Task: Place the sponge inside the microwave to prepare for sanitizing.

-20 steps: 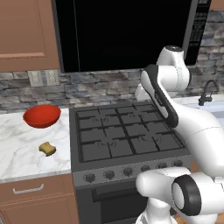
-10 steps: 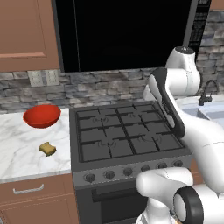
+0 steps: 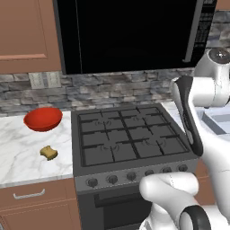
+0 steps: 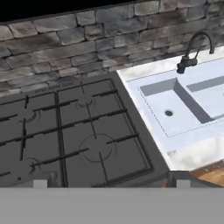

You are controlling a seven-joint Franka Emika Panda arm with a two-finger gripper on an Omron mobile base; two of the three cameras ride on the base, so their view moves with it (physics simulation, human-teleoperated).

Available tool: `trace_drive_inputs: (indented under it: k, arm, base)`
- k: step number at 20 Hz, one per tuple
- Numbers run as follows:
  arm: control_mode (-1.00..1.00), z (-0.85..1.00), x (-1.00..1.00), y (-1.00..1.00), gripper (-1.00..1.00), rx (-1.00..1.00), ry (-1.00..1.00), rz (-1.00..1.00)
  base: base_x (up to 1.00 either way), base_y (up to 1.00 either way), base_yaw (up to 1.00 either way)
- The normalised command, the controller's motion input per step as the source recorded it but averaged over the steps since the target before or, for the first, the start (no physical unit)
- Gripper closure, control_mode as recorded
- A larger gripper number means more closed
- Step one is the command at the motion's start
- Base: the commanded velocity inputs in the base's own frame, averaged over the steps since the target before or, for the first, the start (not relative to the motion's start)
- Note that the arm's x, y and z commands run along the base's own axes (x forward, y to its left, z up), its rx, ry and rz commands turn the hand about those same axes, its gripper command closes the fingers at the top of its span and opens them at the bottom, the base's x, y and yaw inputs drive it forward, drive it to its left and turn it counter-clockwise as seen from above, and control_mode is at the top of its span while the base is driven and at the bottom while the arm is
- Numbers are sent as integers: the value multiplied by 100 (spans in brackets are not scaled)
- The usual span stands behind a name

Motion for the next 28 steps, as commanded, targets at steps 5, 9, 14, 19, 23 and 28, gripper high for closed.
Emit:
trace_drive_inputs:
  k: [5,9,14,19,23,28]
  arm:
    - [-100,70,-21,-59,-100,0,-17,-27]
    - [-100,81,-12,-40,-100,0,-20,-21]
    - [-100,74,0,-6,-100,0,-14,2]
    - [-100,45,0,0,-100,1,-5,16]
    - [-100,12,0,2,-100,4,0,21]
    - [-100,0,0,0,-100,2,0,10]
  base:
    - [0,0,0]
    - [0,0,0]
    - [0,0,0]
    - [0,0,0]
    - [0,0,0]
    - [0,0,0]
